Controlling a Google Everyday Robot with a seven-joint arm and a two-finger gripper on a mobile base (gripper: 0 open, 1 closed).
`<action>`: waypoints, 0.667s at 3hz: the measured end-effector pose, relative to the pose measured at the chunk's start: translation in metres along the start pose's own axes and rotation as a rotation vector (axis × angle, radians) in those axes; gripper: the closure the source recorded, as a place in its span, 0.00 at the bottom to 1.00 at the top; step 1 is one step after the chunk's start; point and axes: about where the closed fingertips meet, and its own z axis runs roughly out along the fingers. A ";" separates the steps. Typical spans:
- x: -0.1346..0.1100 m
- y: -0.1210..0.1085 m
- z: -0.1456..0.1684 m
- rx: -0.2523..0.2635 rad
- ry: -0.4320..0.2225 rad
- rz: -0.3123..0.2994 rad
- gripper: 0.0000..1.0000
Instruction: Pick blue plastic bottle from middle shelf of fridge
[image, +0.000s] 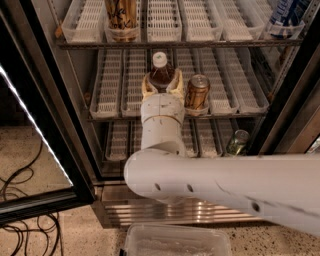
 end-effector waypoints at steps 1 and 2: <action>-0.042 -0.105 -0.021 0.041 -0.062 0.000 1.00; -0.077 -0.165 -0.035 0.082 -0.116 -0.007 1.00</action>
Offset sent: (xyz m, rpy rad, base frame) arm -0.0332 -0.0760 0.0431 0.0033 -0.0507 -0.0178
